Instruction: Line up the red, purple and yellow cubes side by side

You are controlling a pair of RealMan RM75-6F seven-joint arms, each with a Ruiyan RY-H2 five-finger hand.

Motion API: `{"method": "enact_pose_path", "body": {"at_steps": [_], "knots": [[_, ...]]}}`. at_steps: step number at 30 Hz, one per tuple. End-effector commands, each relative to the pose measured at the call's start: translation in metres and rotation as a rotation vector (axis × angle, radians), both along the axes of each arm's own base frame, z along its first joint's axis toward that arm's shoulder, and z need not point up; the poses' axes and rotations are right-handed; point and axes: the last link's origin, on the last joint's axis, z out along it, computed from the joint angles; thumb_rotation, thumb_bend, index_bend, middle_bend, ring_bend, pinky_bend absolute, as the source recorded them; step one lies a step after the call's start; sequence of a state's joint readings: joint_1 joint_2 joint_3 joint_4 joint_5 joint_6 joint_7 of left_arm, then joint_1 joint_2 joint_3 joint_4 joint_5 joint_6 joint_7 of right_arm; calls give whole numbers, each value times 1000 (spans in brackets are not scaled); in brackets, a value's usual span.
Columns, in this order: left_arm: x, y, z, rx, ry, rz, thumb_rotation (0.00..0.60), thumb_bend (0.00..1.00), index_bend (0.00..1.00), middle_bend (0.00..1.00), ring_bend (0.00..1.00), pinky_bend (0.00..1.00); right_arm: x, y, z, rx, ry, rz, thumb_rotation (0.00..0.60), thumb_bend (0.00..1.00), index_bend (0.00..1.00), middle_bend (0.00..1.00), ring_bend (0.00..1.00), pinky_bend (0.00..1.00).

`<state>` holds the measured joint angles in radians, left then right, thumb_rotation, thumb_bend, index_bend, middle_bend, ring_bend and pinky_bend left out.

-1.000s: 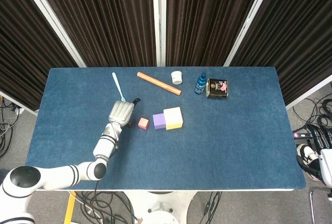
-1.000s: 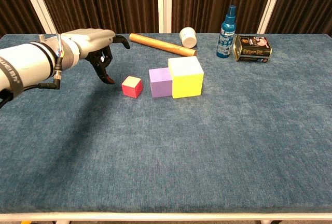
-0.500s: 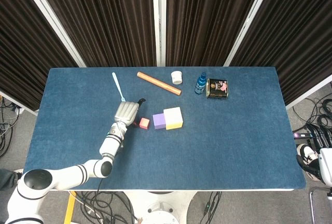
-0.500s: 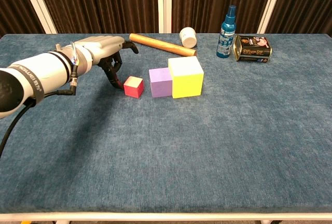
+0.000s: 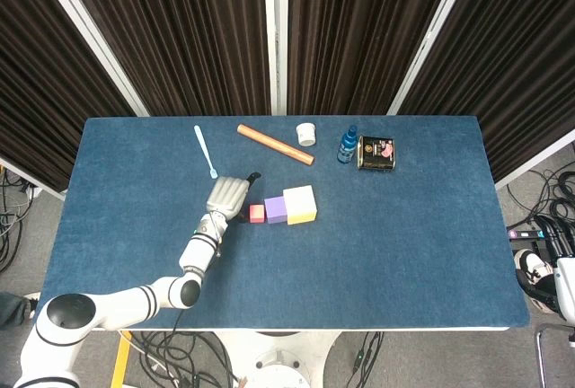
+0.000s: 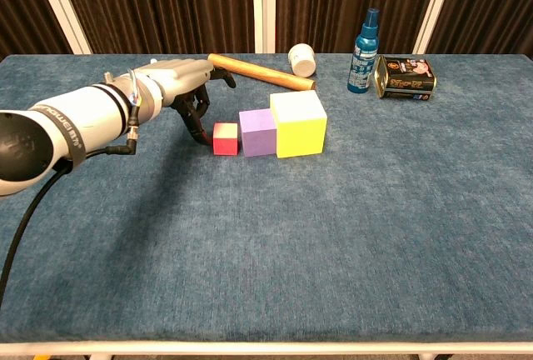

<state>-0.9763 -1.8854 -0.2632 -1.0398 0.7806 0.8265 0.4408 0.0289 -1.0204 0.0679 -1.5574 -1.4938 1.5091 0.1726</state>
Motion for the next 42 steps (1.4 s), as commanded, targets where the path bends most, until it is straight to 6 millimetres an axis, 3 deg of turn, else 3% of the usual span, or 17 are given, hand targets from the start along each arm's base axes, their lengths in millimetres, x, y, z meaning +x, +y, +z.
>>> {"method": "enact_pose_path", "body": {"at_steps": [1,23,29,32,37,39,42], "knots": [[0,1,0,0,5,0,600,168,209,872,922,990,0,0,0,0,-1,0,600,209,0,83,2,78],[16,5,-9,-4,5,-25,600,166,209,871,920,989,-2,2,3,-8,2,-9,600,210,0,83,2,78],[12,5,-7,4,10,-20,600,167,208,871,919,989,-2,2,3,-10,-1,-10,600,210,0,83,2,78],[2,2,3,17,0,-4,600,167,194,858,908,986,-3,2,3,-10,-2,-10,600,210,0,83,2,78],[-25,-8,51,110,-49,29,600,167,186,757,792,957,-5,2,4,-5,-5,-8,600,209,0,83,2,78],[-41,-14,80,176,-84,55,600,167,187,658,670,876,-6,1,2,5,-7,-8,600,209,0,82,2,78],[-70,-28,119,272,-102,76,600,165,189,496,478,655,-7,-1,-3,33,-17,-6,600,209,0,75,2,78]]}}
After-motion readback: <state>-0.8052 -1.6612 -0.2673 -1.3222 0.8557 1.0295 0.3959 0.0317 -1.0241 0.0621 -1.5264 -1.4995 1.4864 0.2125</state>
